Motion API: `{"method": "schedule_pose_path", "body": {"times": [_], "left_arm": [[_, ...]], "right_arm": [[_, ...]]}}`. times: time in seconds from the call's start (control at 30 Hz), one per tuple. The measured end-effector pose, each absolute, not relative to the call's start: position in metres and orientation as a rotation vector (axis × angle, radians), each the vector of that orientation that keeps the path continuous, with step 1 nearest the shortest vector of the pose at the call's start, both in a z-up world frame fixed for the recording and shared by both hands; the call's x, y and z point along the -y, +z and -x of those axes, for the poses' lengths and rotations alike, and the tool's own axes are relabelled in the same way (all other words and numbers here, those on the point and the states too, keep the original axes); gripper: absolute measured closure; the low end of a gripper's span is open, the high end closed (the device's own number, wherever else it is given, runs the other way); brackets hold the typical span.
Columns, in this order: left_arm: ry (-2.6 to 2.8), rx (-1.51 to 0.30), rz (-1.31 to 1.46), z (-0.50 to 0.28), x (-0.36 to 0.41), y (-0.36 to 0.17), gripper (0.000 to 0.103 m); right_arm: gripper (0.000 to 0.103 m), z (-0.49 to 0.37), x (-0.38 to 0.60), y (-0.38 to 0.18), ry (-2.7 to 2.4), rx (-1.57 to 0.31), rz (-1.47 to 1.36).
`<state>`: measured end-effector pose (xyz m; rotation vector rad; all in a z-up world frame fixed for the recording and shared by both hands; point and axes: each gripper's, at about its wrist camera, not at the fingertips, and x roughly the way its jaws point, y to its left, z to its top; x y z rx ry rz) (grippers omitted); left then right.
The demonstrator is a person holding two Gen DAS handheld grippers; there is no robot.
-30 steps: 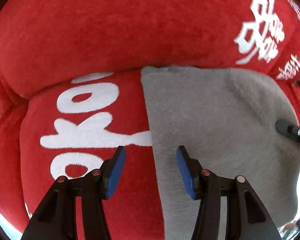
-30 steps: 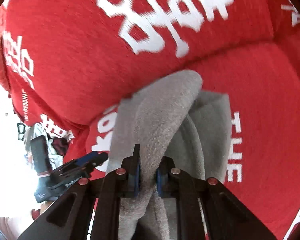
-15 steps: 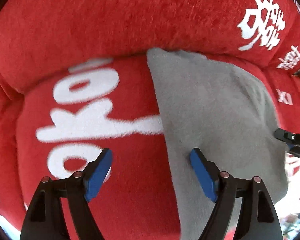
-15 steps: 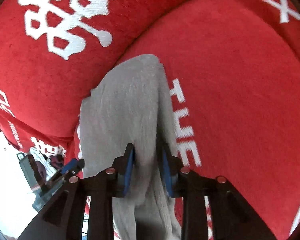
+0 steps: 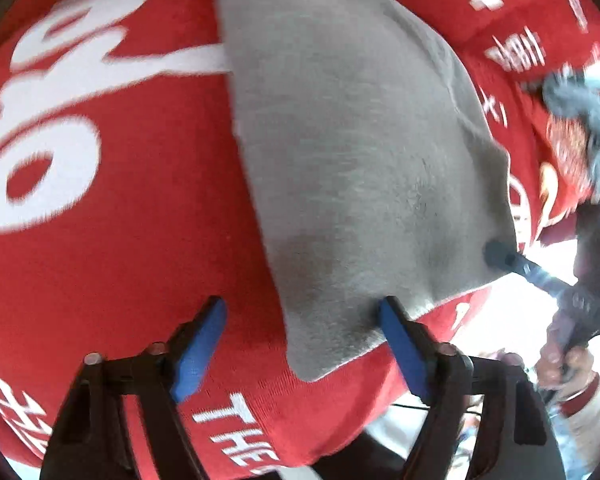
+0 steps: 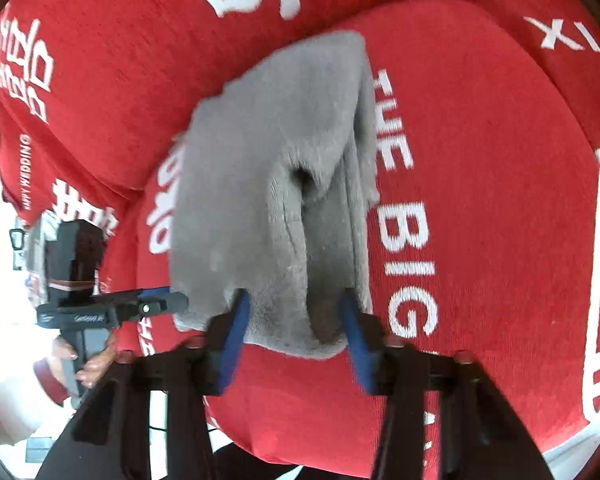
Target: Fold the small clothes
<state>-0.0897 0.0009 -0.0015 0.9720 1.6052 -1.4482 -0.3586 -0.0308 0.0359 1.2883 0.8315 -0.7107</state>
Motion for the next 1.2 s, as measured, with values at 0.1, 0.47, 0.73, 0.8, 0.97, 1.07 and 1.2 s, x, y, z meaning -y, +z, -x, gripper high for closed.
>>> {"method": "schedule_pose_path", "body": {"times": [0.1,0.47,0.73,0.8,0.97,1.07,1.2], "left_arm": [[-1.506,-1.539,-1.033,0.104,-0.001,0.011,0.075],[-1.535,-1.436,-1.087,0.103,-0.023,0.01,0.078],[-1.518,-1.336,-1.121,0.1,-0.036,0.028,0.077],[-1.497,-1.318,-1.108,0.1,-0.038,0.034,0.077],[-1.385,-1.296,-1.062,0.083,-0.035,0.046,0.077],[-1.332,-1.283,-1.03,0.079,-0.028,0.05,0.077],[-1.316,-1.28,-1.005,0.078,-0.016,0.05,0.077]], "right_arm": [[0.097,0.354,0.028,0.048,-0.711,-0.817,-1.266],[0.099,0.382,0.017,0.005,-0.821,-0.817,-1.374],[0.089,0.378,0.008,0.02,-0.882,-0.892,-1.377],[0.089,0.374,0.01,0.031,-0.911,-0.879,-1.366],[0.089,0.369,0.024,0.063,-0.919,-0.788,-1.311],[0.079,0.361,0.035,0.07,-0.914,-0.804,-1.269],[0.079,0.346,0.054,0.06,-0.919,-0.827,-1.243]]}}
